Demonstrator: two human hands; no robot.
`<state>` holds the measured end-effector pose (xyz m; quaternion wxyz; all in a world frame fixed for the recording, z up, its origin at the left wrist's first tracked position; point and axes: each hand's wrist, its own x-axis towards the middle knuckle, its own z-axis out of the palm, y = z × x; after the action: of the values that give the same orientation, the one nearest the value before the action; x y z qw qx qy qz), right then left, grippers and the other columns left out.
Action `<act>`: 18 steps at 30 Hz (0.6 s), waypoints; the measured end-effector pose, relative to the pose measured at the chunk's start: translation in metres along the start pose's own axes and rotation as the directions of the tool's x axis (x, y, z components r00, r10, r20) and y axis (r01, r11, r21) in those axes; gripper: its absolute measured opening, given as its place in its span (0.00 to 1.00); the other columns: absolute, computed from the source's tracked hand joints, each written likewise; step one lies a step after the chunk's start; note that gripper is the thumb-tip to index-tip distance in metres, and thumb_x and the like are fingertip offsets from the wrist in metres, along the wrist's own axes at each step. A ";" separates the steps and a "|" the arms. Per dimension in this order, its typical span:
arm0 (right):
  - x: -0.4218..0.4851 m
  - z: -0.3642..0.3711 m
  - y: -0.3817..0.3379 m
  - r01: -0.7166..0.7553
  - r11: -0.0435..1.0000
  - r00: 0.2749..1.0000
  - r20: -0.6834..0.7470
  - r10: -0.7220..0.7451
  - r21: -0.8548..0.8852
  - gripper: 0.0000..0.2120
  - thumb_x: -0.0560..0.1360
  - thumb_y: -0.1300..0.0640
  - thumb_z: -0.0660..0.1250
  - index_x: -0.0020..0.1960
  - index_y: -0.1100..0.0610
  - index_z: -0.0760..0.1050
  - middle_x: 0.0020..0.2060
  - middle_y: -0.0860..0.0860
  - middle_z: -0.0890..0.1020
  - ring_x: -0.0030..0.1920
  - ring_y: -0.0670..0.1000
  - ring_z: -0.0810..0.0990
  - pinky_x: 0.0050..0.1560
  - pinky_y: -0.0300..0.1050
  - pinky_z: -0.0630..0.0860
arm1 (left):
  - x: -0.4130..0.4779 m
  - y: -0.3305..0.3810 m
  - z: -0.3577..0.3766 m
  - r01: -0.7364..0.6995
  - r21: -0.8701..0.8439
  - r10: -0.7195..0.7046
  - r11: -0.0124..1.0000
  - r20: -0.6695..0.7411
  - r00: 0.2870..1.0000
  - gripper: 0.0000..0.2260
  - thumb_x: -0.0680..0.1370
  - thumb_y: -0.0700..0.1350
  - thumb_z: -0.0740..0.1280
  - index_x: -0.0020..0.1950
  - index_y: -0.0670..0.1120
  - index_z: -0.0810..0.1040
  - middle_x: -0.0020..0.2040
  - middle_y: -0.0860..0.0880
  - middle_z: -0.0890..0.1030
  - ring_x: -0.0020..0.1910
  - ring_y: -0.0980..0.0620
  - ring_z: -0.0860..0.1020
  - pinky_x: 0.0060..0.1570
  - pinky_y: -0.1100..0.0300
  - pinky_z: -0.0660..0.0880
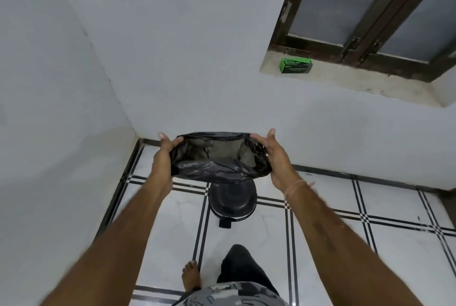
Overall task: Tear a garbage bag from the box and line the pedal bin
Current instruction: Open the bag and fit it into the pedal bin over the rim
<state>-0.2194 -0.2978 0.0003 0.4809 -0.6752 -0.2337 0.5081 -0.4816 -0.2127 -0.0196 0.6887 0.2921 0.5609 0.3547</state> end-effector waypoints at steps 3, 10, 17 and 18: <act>0.005 0.002 -0.001 0.029 0.997 0.999 0.035 -0.032 0.068 0.34 0.83 0.33 0.51 0.71 0.56 0.78 0.59 0.49 0.87 0.56 0.45 0.87 0.52 0.39 0.82 | 0.005 0.011 0.005 -0.018 -0.015 0.018 1.000 0.020 1.000 0.36 0.77 0.74 0.53 0.67 0.49 0.80 0.60 0.47 0.86 0.60 0.46 0.84 0.66 0.42 0.77; 0.039 0.004 -0.003 -0.039 0.985 0.991 0.131 0.017 0.166 0.26 0.86 0.38 0.50 0.58 0.52 0.81 0.45 0.43 0.90 0.49 0.43 0.88 0.43 0.34 0.82 | 0.024 0.030 0.024 -0.043 -0.048 0.045 0.998 0.045 0.998 0.36 0.80 0.72 0.50 0.70 0.46 0.78 0.62 0.46 0.85 0.60 0.48 0.83 0.61 0.49 0.78; 0.092 0.003 -0.001 -0.125 0.979 0.988 0.107 0.109 0.161 0.31 0.83 0.33 0.54 0.64 0.54 0.83 0.59 0.54 0.87 0.60 0.53 0.86 0.63 0.50 0.79 | 0.059 0.030 0.046 -0.015 0.036 0.015 0.999 -0.006 1.000 0.40 0.74 0.77 0.54 0.69 0.49 0.80 0.63 0.48 0.85 0.63 0.48 0.82 0.69 0.44 0.75; 0.102 0.001 0.005 -0.151 0.975 0.987 0.085 0.138 0.163 0.30 0.82 0.33 0.55 0.63 0.53 0.83 0.59 0.54 0.87 0.60 0.53 0.86 0.63 0.51 0.80 | 0.065 0.024 0.049 0.008 0.062 -0.006 0.998 -0.023 1.000 0.41 0.72 0.78 0.54 0.69 0.50 0.80 0.63 0.48 0.84 0.63 0.47 0.82 0.69 0.44 0.75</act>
<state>-0.1831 -0.2171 -0.0515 0.4893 -0.6281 -0.1575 0.5842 -0.4295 -0.1458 -0.0271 0.6740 0.3072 0.5805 0.3382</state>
